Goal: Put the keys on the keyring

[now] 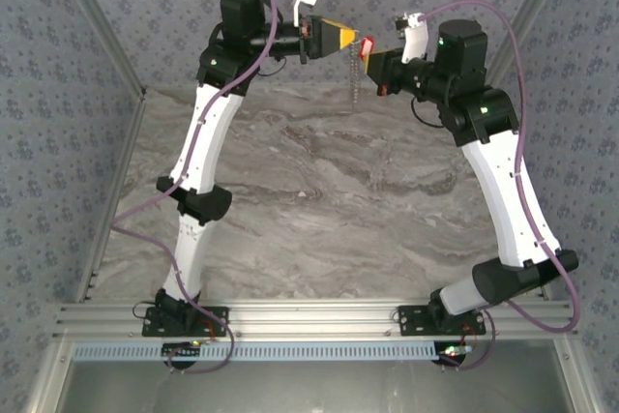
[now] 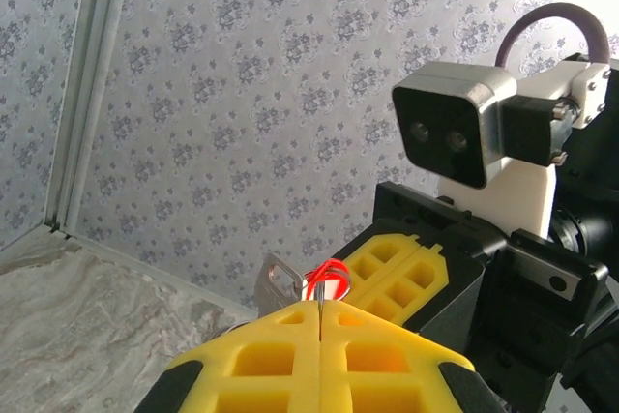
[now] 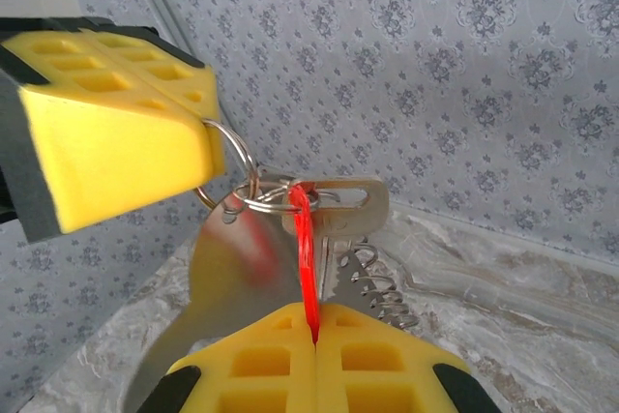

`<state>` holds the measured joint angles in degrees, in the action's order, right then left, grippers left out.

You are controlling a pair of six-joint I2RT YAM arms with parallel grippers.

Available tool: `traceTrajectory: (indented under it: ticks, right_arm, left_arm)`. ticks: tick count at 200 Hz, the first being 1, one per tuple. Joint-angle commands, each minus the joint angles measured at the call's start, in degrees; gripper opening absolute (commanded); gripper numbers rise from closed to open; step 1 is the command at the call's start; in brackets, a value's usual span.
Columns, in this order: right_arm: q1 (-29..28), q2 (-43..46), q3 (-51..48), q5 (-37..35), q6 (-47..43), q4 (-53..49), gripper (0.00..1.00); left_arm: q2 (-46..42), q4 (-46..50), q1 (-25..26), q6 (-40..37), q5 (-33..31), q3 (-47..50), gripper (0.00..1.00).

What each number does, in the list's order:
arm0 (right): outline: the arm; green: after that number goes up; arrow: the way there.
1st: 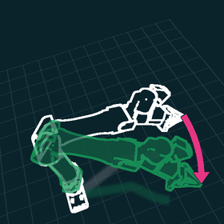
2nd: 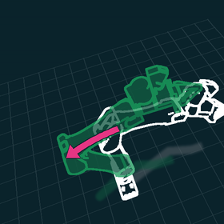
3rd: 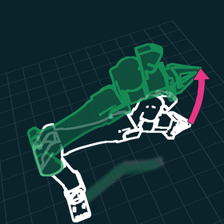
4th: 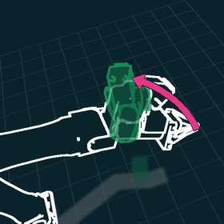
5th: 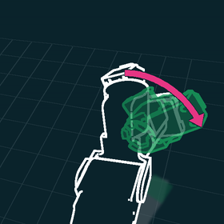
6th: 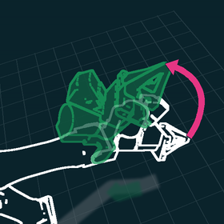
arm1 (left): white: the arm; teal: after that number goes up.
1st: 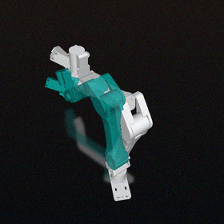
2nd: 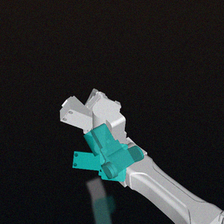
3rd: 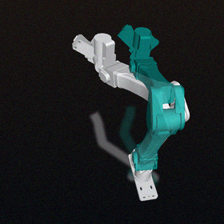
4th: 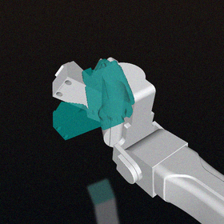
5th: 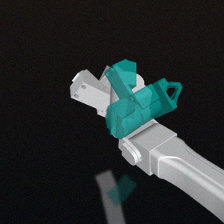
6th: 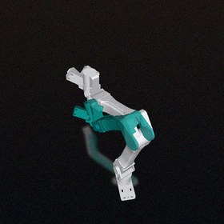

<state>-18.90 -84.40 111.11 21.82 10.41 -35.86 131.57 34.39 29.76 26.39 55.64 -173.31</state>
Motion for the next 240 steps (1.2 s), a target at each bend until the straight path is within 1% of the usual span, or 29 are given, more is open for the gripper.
traceTrajectory:
  ticks: [1, 110, 165, 214, 240]
  right_arm:
    - [0.2, 0.4, 2.9, -0.8, -0.9, -0.8, 0.00]
    - [0.4, -2.6, 7.5, -0.9, -2.1, -2.4, 0.00]
    - [0.4, 0.3, 3.2, -1.5, -2.0, -2.7, 0.00]
    - [-0.2, 1.8, -0.4, -1.3, -0.8, -1.3, 0.00]
    - [-1.6, 1.4, -0.9, -0.9, -0.4, -0.7, 0.00]
  left_arm:
    - [-3.5, -0.6, 0.2, -1.2, -0.2, -0.9, 0.00]
    - [-3.3, -0.7, 0.8, -1.3, -0.1, -0.9, 0.00]
    - [-3.6, -0.9, 0.6, -1.4, -2.7, -0.9, 0.00]
    - [-3.4, -1.4, 0.5, -1.2, -2.9, -0.9, 0.00]
    - [-3.3, -1.4, 0.5, -1.1, -2.8, -0.9, 0.00]
